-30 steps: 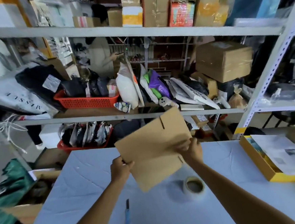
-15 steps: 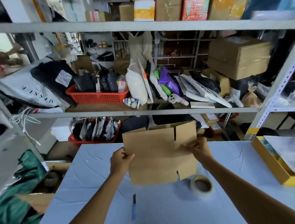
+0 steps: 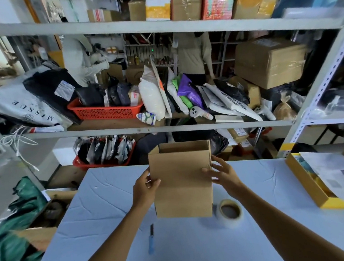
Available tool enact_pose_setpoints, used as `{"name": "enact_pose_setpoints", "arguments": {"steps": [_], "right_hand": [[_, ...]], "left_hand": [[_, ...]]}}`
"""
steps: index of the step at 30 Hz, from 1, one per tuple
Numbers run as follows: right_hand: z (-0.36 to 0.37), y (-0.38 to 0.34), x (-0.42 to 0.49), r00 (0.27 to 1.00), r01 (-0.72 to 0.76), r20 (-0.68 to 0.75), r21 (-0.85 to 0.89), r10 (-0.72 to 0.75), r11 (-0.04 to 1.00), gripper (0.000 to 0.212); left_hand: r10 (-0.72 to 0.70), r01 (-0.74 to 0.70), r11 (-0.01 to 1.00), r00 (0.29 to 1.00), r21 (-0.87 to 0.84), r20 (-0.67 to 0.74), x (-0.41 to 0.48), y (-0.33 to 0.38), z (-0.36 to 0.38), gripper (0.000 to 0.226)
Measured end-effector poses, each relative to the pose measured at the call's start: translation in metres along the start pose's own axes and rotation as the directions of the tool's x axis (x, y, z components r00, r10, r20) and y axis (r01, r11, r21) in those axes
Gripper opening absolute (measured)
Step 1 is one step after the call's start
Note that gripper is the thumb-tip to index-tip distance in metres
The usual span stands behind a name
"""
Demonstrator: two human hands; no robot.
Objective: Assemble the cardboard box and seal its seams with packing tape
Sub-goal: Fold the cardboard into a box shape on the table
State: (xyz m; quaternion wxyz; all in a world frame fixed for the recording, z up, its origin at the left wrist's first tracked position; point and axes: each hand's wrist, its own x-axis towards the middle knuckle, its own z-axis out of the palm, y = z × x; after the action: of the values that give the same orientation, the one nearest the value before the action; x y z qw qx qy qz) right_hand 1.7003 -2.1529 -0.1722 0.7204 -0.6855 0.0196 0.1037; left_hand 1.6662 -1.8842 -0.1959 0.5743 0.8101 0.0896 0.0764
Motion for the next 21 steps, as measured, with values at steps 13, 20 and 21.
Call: {"name": "enact_pose_setpoints", "arguments": {"steps": [13, 20, 21], "right_hand": [[0.001, 0.009, -0.008, 0.991, 0.090, -0.082, -0.158, -0.104, 0.983, 0.049], [-0.001, 0.039, -0.016, 0.981, 0.086, -0.139, -0.331, -0.139, 0.940, 0.034], [-0.001, 0.045, -0.018, 0.982, 0.075, -0.142, -0.330, -0.128, 0.941, 0.033]], "left_hand": [[-0.018, 0.024, 0.999, 0.990, -0.036, 0.138, -0.001, 0.003, 0.011, 0.057], [-0.060, 0.079, 0.986, 0.990, -0.147, 0.130, -0.014, -0.017, 0.015, 0.024], [-0.078, 0.095, 0.982, 0.991, -0.163, 0.110, -0.017, -0.021, 0.017, 0.023]]}}
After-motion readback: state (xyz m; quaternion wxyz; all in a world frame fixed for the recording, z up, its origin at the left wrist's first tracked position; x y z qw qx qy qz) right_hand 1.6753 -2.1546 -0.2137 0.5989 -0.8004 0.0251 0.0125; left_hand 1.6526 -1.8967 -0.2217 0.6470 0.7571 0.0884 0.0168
